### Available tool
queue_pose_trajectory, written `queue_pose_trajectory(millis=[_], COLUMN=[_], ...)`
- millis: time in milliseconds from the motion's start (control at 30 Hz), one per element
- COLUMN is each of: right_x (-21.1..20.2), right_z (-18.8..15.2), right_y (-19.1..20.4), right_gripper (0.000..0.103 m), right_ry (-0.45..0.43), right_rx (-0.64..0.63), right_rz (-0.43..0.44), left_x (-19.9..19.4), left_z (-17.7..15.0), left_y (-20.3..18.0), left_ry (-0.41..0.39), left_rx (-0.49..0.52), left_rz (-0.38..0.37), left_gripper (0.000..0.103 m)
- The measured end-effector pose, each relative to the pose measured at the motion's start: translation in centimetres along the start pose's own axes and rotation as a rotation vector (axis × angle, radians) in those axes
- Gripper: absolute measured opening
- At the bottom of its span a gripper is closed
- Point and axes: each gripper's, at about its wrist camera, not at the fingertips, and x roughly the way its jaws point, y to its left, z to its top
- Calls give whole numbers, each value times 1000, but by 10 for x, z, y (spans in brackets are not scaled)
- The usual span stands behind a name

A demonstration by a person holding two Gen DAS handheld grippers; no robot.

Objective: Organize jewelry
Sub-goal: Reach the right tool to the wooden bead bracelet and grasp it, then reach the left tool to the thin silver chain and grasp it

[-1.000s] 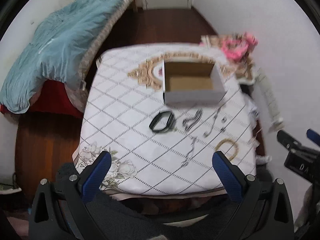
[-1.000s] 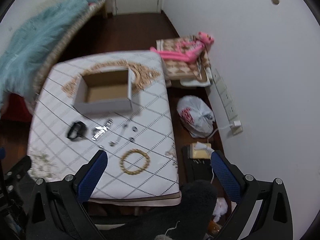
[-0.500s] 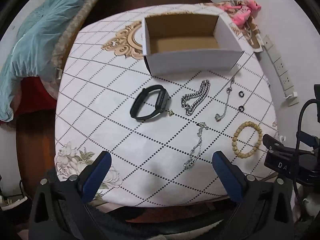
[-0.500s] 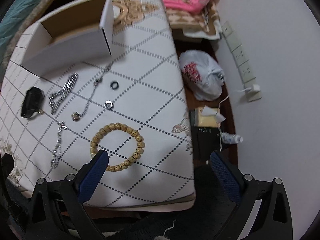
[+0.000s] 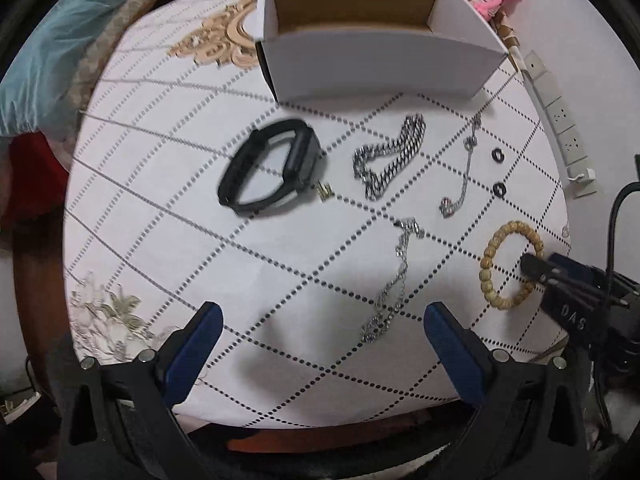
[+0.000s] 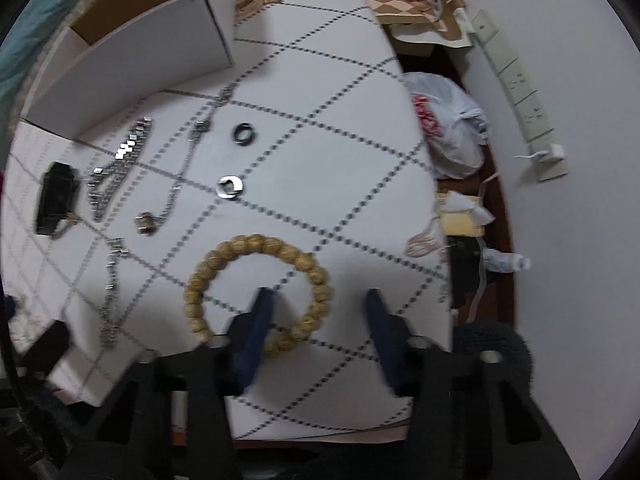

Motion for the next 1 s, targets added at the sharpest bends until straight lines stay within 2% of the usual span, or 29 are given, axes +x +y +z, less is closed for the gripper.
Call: queue_pose_trajectory(millis=[33, 67, 133, 267, 333, 367, 400, 433, 500, 533, 667, 767, 800, 833, 1000], right_x=[0, 0, -2, -3, -3, -4, -5, -5, -6, -5, -5, -5, -5, -5, -7], right_z=[-1, -3, -10, -18, -21, -22, -22, -22, -23, -23, -22, -21, -20, -20, -20], right_y=[0, -1, -7, -16, -16, -15, -15, -15, -15, -15, -15, -14, -14, -13, -12], right_gripper=[12, 9, 9, 9, 9, 9, 9, 9, 9, 9, 9, 9, 9, 9, 9], right_ry=[-5, -1, -1, 0, -4, -6, -7, -8, -15, -15, -15, -16, -15, -15, -24], right_rx=[-12, -9, 11, 41, 49, 50, 55, 58, 63, 64, 66, 59, 56, 54, 67], right_rz=[-6, -2, 17, 36, 47, 48, 50, 52, 54, 53, 51, 42, 38, 34, 53], left_x=[3, 5, 8, 15, 21, 23, 25, 27, 22, 23, 22, 21, 20, 20, 14], left_z=[-1, -3, -8, -22, -29, -31, -32, -33, -29, -29, -28, -28, -29, -27, -20], left_y=[1, 1, 2, 3, 3, 2, 2, 1, -4, -8, -25, -37, -38, -38, -20], left_ry=[8, 17, 20, 30, 46, 50, 53, 58, 34, 29, -21, -69, -83, -83, -92], left_rx=[-1, -2, 0, 6, 6, 9, 13, 15, 34, 45, 122, 192, 205, 202, 146], left_rz=[-20, -43, -101, -161, -178, -183, -188, -192, -189, -185, -111, -28, -28, -43, -127], left_gripper=[102, 102, 99, 99, 92, 88, 77, 73, 72, 69, 61, 33, 15, 6, 0])
